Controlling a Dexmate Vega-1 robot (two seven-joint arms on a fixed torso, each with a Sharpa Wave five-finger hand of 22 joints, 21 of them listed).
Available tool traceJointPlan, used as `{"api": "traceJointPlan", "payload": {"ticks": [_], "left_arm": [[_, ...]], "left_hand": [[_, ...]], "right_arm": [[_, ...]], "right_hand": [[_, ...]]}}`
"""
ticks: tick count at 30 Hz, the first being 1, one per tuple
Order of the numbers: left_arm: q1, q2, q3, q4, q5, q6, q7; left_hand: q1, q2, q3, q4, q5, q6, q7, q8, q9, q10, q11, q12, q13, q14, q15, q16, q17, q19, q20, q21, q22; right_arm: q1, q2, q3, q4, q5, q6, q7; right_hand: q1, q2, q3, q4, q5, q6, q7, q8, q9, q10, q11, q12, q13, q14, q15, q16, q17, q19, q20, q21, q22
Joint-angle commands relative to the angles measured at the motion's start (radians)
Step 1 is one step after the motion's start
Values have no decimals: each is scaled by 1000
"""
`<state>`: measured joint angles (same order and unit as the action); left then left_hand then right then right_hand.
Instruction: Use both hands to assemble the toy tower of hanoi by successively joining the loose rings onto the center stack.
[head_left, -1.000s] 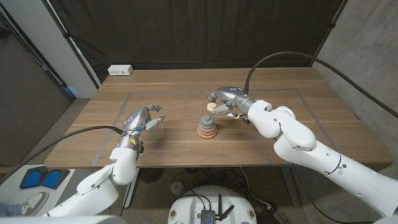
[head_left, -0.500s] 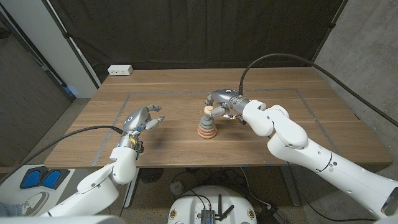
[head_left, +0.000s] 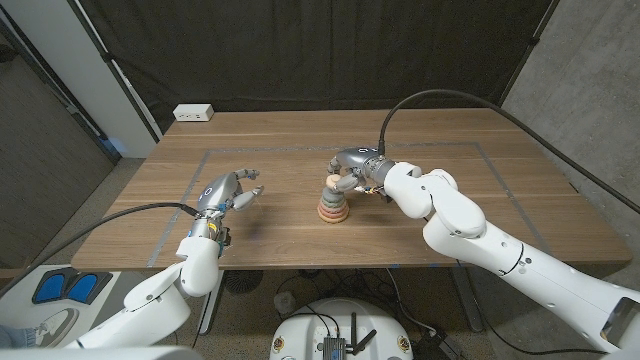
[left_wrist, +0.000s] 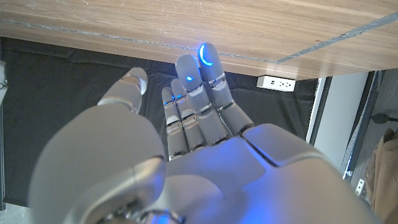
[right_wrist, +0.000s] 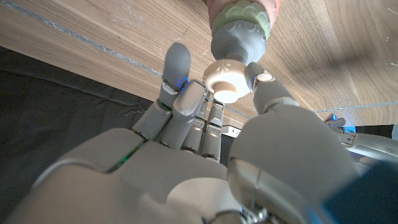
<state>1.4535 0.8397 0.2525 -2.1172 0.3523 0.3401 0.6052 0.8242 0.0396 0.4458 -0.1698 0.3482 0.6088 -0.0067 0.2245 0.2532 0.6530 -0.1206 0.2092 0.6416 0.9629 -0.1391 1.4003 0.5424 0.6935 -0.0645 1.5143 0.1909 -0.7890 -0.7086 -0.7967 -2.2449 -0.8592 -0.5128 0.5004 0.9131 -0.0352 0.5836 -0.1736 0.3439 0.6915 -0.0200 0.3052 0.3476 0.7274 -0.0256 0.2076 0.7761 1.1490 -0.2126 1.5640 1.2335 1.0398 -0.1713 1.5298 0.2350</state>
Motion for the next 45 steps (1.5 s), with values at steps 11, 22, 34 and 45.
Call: {"api": "traceJointPlan", "payload": {"ticks": [11, 22, 34, 45], "left_arm": [[6, 1, -4, 7, -11, -8, 3], [10, 1, -9, 11, -18, -10, 6], [9, 2, -9, 22, -28, -21, 4], [9, 2, -10, 29, -35, -31, 6]], "left_hand": [[-4, -3, 5, 2, 0, 12, 2, -2, 6, 9, 2, -3, 6, 9, -81, 4, -2, 5, -141, 9, 3], [-4, -1, 7, 2, 0, 12, 3, -3, 6, 7, 3, -5, 5, 8, -81, 4, -2, 5, -142, 9, 3], [-12, 1, 10, 4, -1, 13, 2, -3, 7, 10, 2, -4, 7, 9, -81, 5, -2, 5, -141, 8, 2], [-15, 2, 13, 4, -2, 14, 2, -4, 7, 12, 5, -4, 6, 10, -81, 6, -2, 6, -141, 8, 2]], "right_arm": [[6, 19, -27, 30, -16, -26, 1], [10, 22, -35, 37, -14, -29, 4], [13, 30, -45, 43, -12, -29, -5], [20, 36, -66, 42, -55, -35, 8]], "right_hand": [[79, 86, 5, 7, 7, 18, -23, -3, 4, 122, -124, 4, 6, -10, -4, -3, 5, -5, -49, 4, 2], [77, 90, 5, 7, 7, 20, -25, -6, 5, 123, -124, 4, 8, -15, -4, -4, 5, -10, -49, 2, 0], [75, 95, 6, 7, 7, 26, -22, -7, 8, 127, -124, 4, 8, -19, -4, -3, 5, -11, -50, 2, -1], [76, 99, 7, 6, 9, 28, -24, -10, 9, 130, -126, 3, 9, -21, -4, -2, 5, -14, -50, 2, -1]]}}
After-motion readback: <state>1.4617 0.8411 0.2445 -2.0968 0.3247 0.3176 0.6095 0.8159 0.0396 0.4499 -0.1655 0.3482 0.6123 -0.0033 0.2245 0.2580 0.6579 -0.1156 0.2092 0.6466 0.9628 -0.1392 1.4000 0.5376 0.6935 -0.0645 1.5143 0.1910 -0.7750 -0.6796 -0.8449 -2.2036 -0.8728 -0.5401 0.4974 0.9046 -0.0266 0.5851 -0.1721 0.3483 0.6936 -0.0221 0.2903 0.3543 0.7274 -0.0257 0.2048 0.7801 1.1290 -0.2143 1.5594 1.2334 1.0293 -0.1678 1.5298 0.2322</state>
